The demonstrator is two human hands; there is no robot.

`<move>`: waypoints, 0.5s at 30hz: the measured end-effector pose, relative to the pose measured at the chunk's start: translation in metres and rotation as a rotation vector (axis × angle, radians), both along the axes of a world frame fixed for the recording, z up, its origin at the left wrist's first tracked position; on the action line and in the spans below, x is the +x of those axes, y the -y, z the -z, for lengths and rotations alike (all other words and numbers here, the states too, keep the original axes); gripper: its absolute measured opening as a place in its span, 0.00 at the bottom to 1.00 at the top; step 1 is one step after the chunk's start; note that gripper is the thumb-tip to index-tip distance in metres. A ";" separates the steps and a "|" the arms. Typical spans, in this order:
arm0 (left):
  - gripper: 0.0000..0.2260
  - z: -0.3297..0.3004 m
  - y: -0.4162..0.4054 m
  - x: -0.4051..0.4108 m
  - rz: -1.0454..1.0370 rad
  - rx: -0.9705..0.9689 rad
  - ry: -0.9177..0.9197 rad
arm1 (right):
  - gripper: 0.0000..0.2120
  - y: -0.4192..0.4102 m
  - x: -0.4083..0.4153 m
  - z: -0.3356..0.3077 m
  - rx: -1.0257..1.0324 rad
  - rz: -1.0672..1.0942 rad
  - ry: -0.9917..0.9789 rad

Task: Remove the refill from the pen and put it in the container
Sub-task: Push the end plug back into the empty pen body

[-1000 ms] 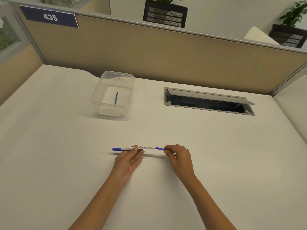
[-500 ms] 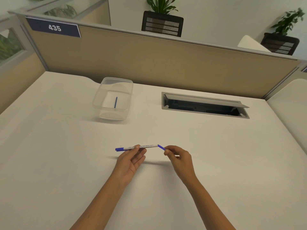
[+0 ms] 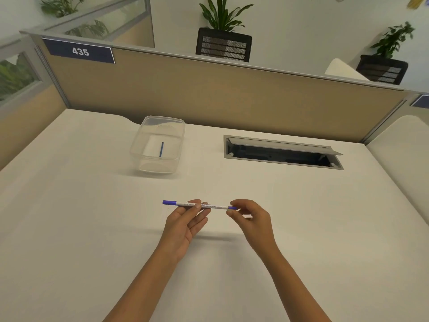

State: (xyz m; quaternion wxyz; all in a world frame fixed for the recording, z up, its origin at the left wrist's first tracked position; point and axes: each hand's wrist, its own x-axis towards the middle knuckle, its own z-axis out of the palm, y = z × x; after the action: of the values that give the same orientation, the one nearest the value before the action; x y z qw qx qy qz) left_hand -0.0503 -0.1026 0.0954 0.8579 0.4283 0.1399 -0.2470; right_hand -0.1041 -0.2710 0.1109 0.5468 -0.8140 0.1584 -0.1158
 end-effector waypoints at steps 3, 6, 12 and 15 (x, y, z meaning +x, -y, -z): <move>0.06 -0.004 -0.001 0.000 0.006 -0.015 0.014 | 0.13 0.004 -0.001 -0.009 0.273 0.014 -0.159; 0.07 -0.007 0.001 -0.001 0.036 -0.001 0.038 | 0.17 0.005 -0.001 -0.012 0.280 -0.042 -0.217; 0.08 -0.012 0.011 -0.003 -0.031 0.089 0.057 | 0.15 0.004 0.002 -0.013 0.164 -0.008 -0.172; 0.07 -0.016 0.014 -0.004 -0.079 0.103 0.040 | 0.08 0.004 0.002 -0.014 0.113 -0.030 -0.102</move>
State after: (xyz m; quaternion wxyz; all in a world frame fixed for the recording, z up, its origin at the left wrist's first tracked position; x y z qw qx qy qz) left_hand -0.0540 -0.1167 0.1112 0.8463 0.4711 0.1520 -0.1967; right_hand -0.1024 -0.2754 0.1251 0.5848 -0.7889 0.1798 -0.0569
